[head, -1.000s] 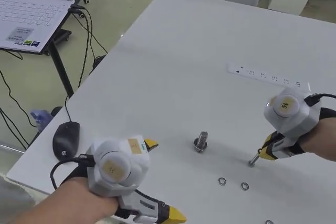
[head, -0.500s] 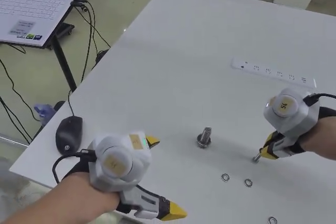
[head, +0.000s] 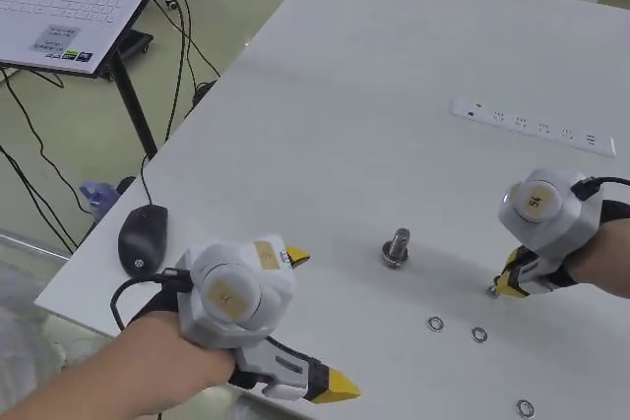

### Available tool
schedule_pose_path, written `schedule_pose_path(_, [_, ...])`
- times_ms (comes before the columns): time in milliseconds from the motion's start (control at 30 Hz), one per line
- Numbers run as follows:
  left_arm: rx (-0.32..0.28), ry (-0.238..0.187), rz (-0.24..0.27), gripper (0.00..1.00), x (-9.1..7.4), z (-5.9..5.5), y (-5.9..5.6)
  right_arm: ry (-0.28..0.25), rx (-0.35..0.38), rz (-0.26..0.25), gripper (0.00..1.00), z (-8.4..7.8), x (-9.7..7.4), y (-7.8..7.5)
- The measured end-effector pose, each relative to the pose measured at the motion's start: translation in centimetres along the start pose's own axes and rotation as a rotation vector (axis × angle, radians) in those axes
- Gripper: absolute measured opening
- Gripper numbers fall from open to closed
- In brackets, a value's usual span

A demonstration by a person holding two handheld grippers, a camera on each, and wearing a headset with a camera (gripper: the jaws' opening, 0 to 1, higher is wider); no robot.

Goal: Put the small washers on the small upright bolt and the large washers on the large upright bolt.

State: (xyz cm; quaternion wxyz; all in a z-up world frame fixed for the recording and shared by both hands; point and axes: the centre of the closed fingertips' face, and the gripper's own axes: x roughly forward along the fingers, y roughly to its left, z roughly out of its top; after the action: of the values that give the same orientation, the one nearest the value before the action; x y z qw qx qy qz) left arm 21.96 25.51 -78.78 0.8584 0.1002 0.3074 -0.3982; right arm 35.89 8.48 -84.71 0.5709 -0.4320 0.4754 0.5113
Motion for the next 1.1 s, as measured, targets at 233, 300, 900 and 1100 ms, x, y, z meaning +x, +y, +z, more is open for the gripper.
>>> schedule_pose_path(233, [-0.017, 0.009, 0.001, 0.93, -0.1, -0.5, -0.1, 0.018, -0.013, 0.013, 0.12, -0.2, 0.9, 0.1])
schedule_pose_path(300, [-0.018, 0.013, -0.001, 0.93, -0.1, -0.6, -0.1, 0.023, -0.016, 0.015, 0.12, -0.3, 1.0, 0.1])
schedule_pose_path(900, [-0.022, 0.016, 0.005, 0.91, -0.3, -0.9, 0.1, 0.044, -0.031, 0.023, 0.13, -0.3, 1.9, 0.0])
schedule_pose_path(1100, [-0.026, 0.016, -0.001, 0.90, -0.3, -1.0, -0.2, 0.049, -0.043, 0.026, 0.13, -0.3, 1.9, 0.1])
